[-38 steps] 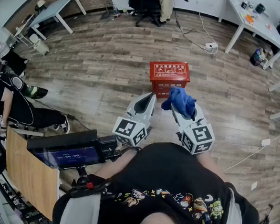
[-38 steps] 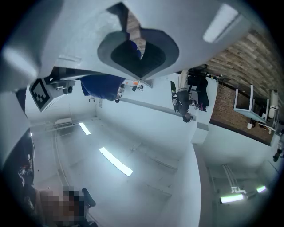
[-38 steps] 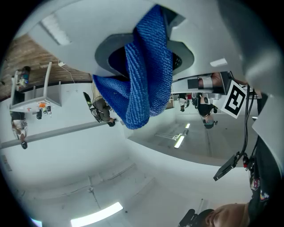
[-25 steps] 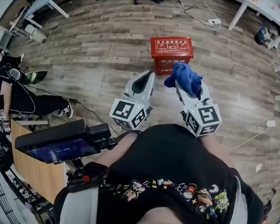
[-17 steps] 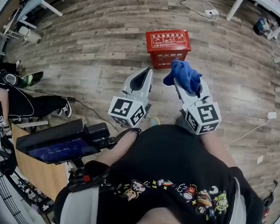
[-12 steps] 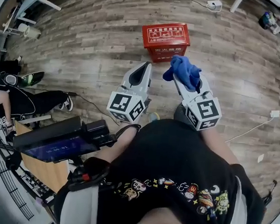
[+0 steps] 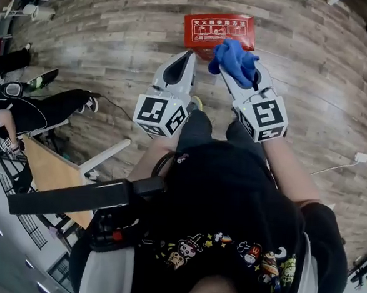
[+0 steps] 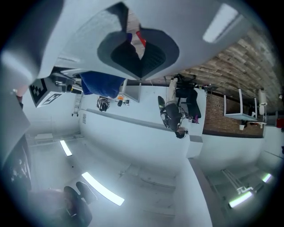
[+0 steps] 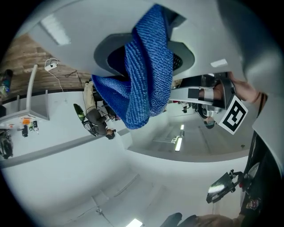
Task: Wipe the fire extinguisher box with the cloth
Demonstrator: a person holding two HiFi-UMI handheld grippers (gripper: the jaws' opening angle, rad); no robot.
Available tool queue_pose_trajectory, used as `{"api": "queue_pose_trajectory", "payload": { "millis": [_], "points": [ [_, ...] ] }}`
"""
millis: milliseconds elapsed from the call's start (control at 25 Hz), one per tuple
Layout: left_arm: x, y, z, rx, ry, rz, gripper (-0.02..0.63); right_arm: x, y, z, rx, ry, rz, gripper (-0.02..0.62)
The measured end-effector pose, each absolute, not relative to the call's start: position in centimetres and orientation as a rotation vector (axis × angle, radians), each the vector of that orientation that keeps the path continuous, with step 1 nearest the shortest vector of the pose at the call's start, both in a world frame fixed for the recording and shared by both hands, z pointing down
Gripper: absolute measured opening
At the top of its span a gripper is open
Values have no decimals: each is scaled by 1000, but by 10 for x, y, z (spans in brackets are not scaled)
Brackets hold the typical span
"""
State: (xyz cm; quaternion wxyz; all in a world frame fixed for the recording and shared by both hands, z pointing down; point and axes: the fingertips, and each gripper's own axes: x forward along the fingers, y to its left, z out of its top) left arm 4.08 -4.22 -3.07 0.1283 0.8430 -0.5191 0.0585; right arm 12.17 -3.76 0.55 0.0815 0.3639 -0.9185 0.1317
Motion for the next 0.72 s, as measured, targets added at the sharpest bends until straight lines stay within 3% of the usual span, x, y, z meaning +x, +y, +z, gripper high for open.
{"api": "queue_pose_trajectory", "payload": {
  "millis": [280, 720],
  "points": [
    [-35, -135, 30, 2438, -1507, 198, 100, 34, -124, 74, 1141, -2656, 439, 173],
    [-141, -268, 263, 2397, -1425, 211, 98, -90, -252, 330, 1202, -2488, 495, 172]
  ]
}}
